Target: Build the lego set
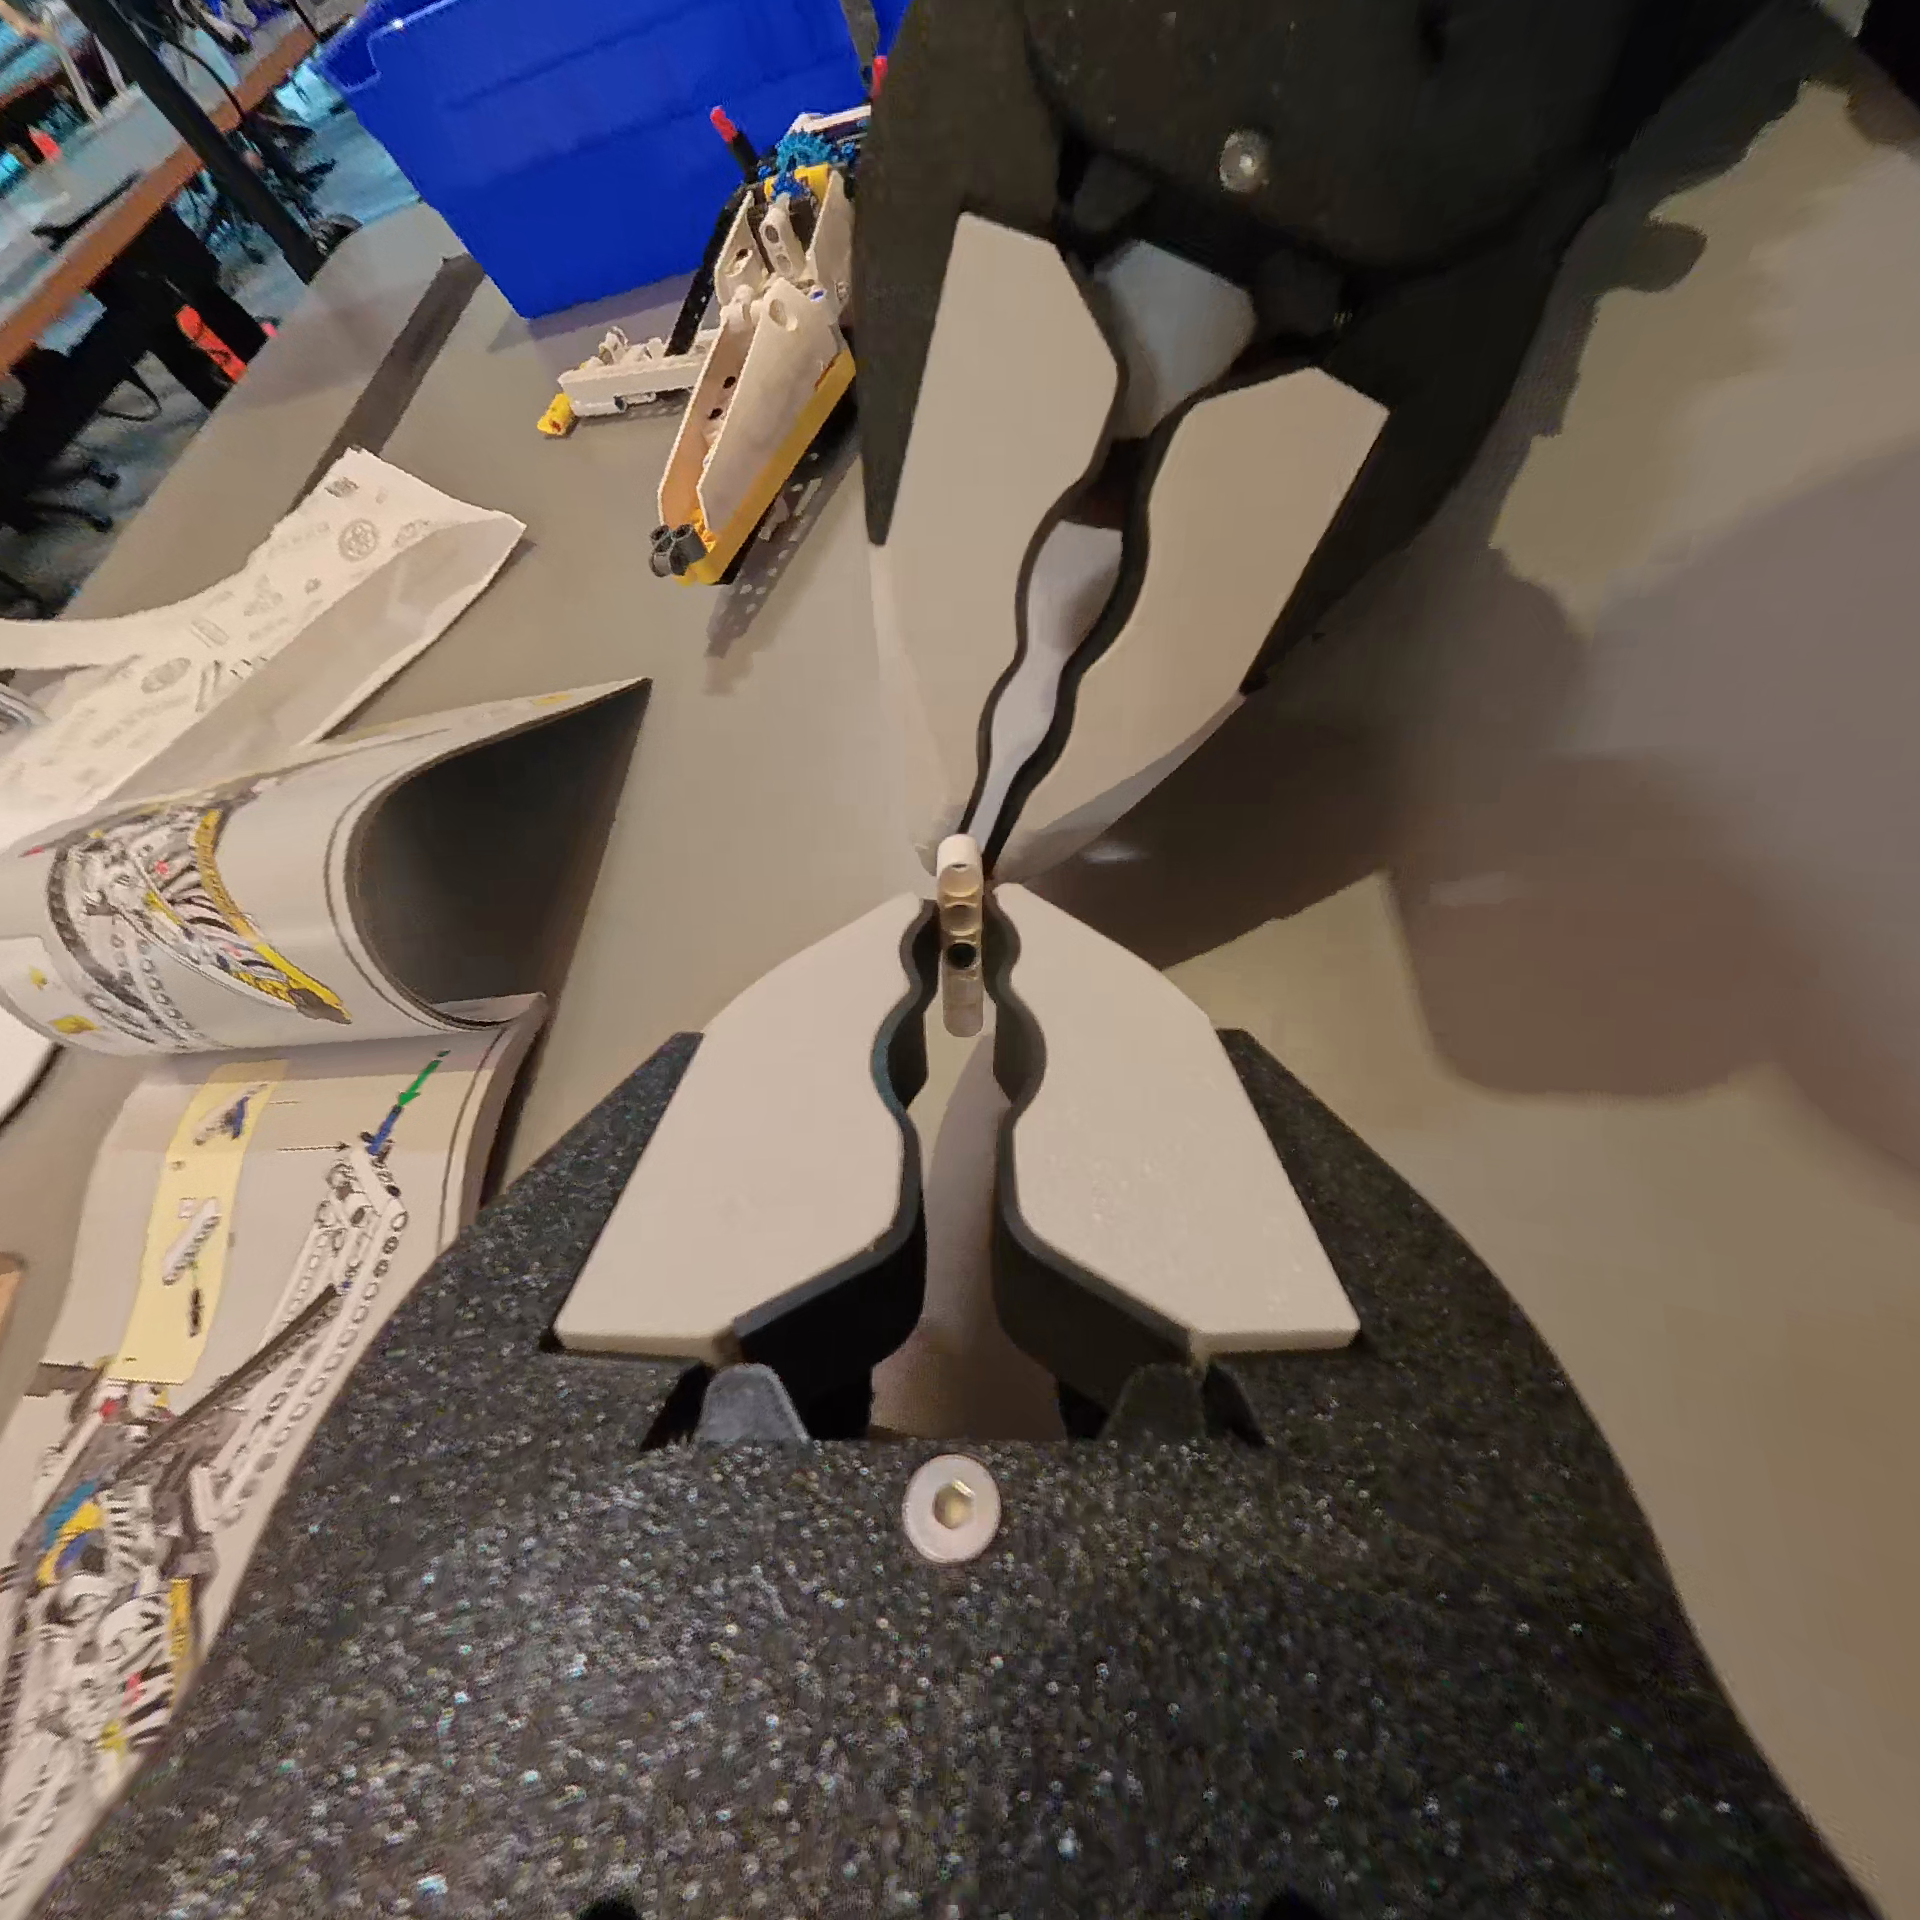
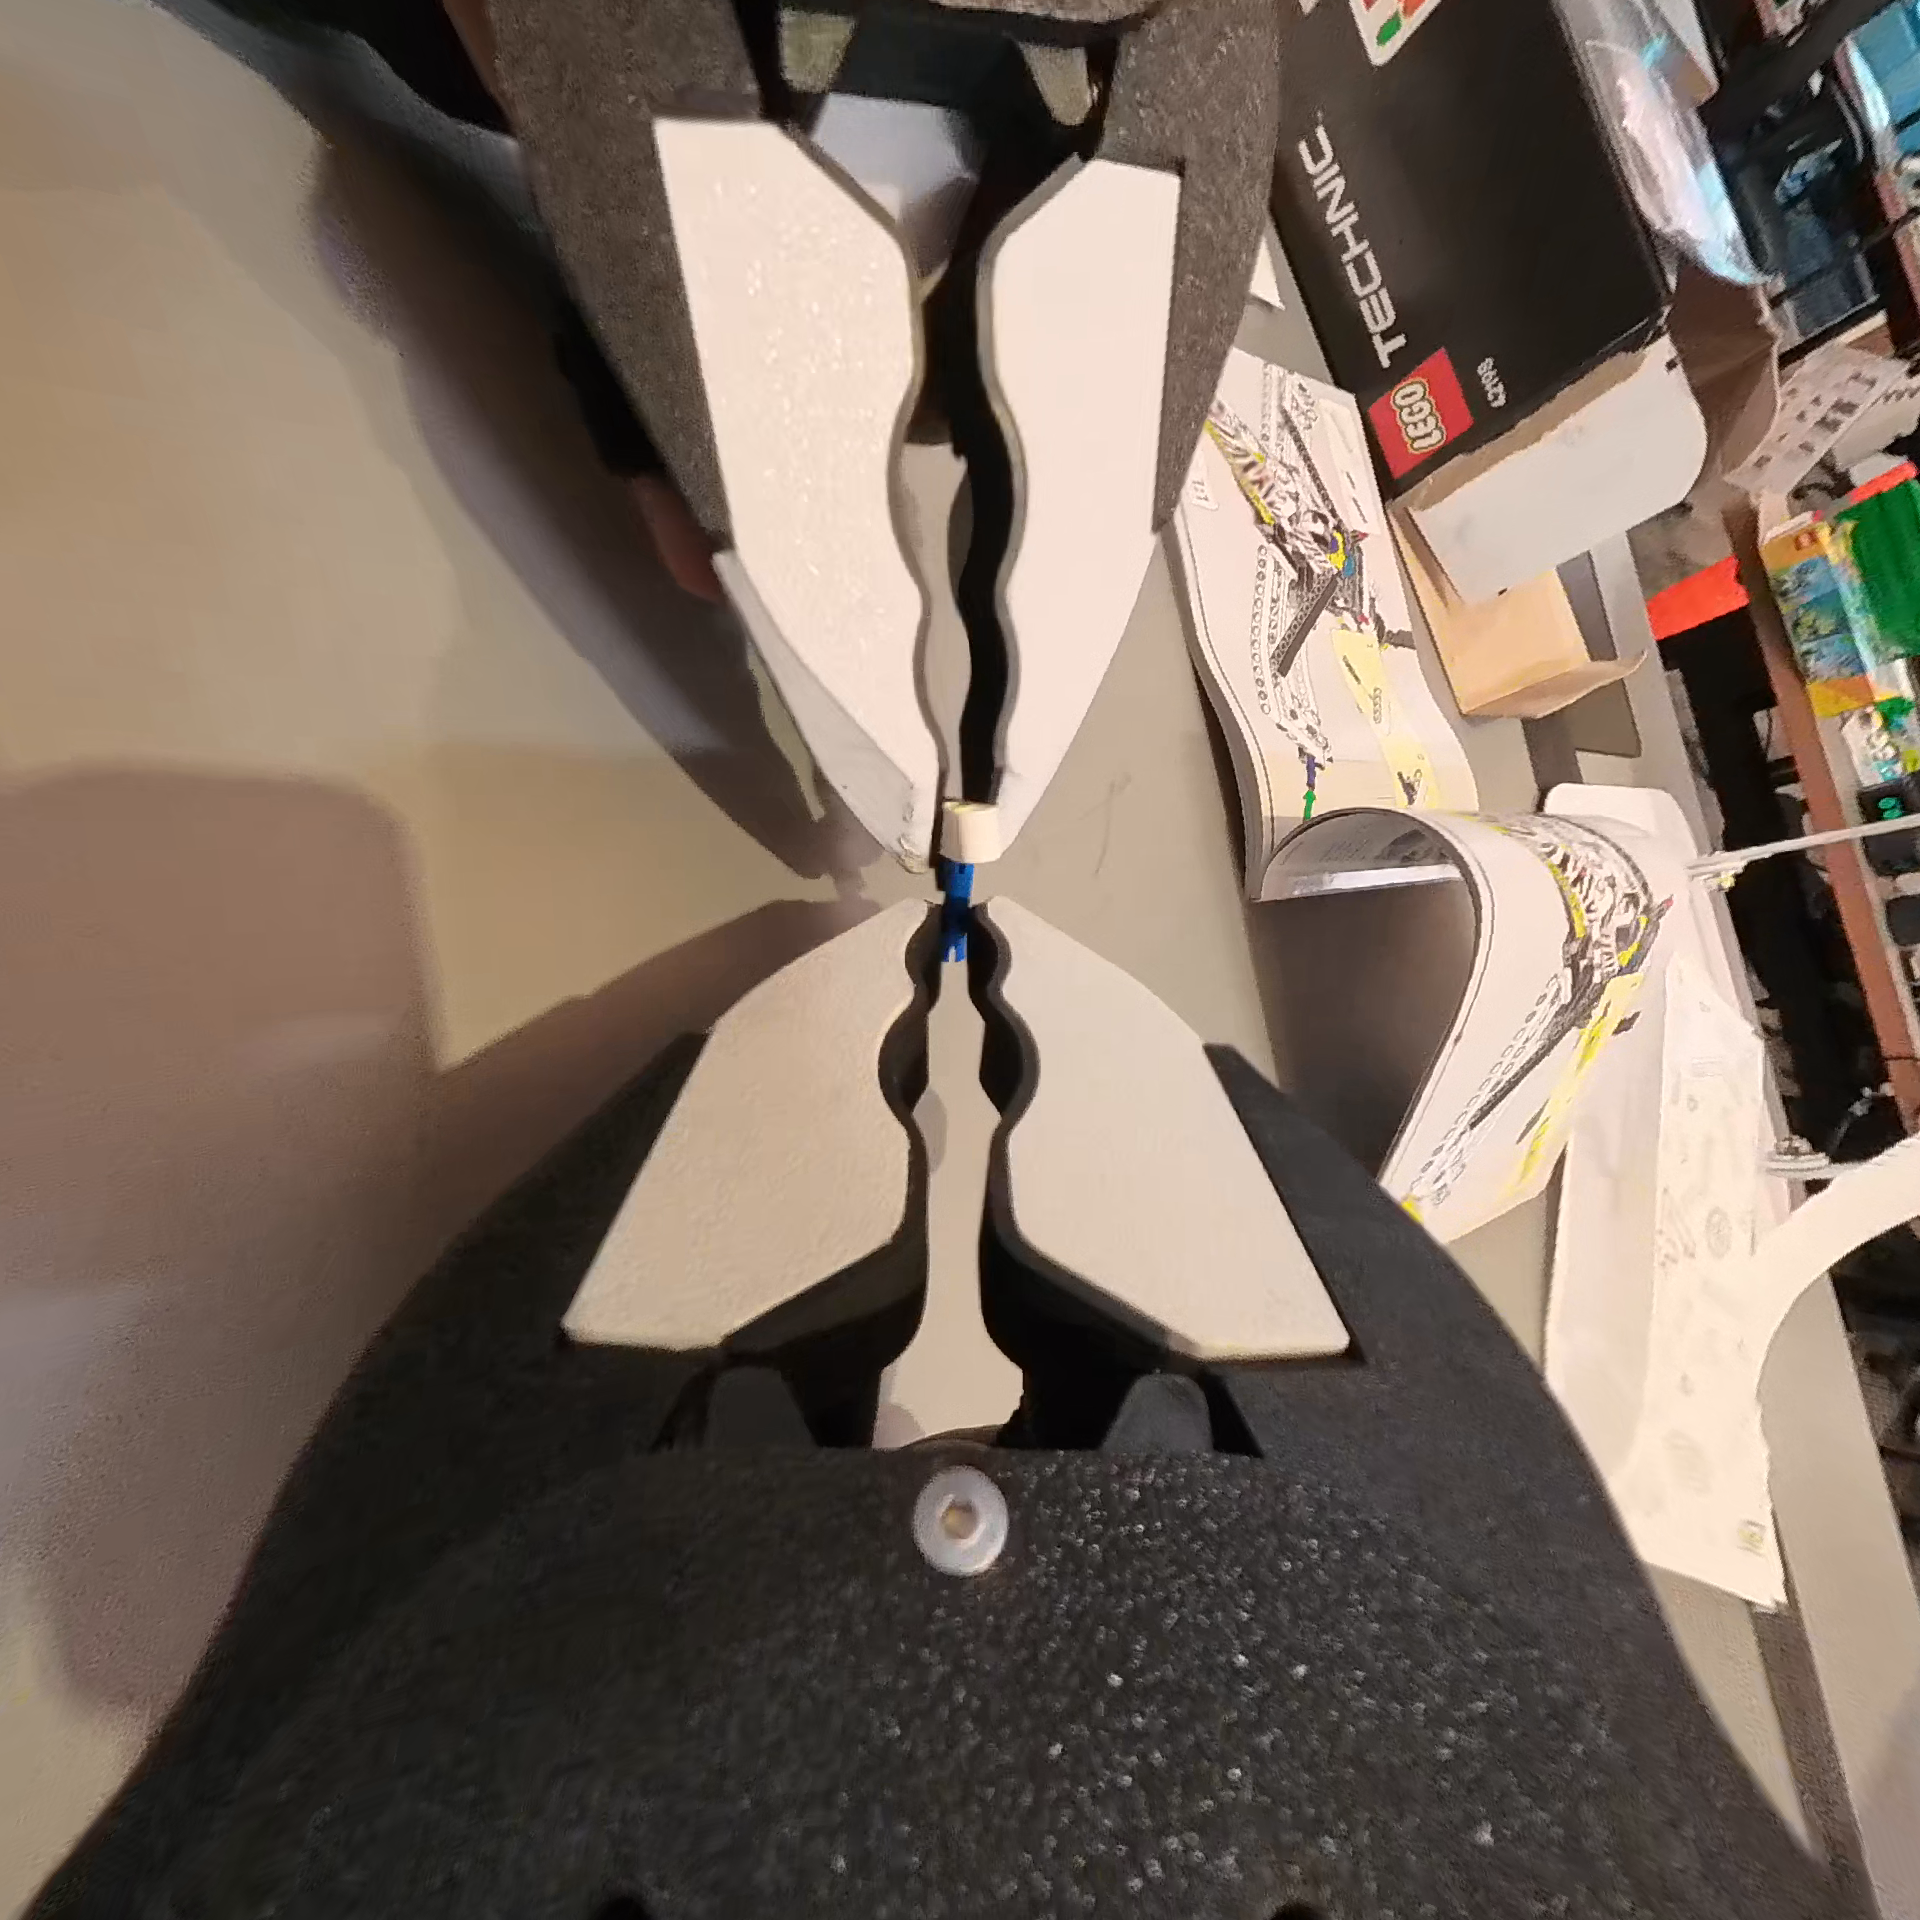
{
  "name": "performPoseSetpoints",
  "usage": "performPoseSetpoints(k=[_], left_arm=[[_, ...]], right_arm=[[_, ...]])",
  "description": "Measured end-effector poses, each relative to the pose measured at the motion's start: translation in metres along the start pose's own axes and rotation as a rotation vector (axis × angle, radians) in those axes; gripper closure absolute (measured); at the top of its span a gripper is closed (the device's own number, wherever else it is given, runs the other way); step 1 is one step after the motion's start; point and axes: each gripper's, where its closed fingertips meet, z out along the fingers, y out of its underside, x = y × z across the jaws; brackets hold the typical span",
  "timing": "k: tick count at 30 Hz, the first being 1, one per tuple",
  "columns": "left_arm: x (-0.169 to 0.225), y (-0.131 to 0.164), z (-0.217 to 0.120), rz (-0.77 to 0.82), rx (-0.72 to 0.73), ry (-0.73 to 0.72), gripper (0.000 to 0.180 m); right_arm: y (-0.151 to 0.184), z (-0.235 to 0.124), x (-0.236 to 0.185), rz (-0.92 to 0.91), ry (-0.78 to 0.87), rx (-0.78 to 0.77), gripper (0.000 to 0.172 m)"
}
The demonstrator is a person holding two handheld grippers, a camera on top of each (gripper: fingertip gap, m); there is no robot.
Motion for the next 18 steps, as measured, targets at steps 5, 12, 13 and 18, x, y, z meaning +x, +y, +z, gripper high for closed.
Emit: performPoseSetpoints(k=[5, 12, 13, 18], left_arm=[[0.0014, 0.0012, -0.0001, 0.152, -0.033, -0.05, 0.173], [0.0044, 0.0068, 0.0012, 0.256, -0.099, -0.07, 0.173], [0.0045, 0.0076, 0.0013, 0.256, -0.106, -0.07, 0.173], [0.0042, 0.0049, 0.0016, 0.247, -0.098, -0.077, 0.173]], right_arm=[[0.0005, 0.0005, -0.0032, 0.034, -0.013, -0.017, 0.168], [0.0029, 0.0033, -0.0056, -0.048, 0.025, -0.059, 0.168], [0.0033, 0.0036, -0.0055, -0.077, 0.046, -0.071, 0.168], [0.0025, 0.0031, -0.0034, -0.178, 0.134, -0.107, 0.168]])
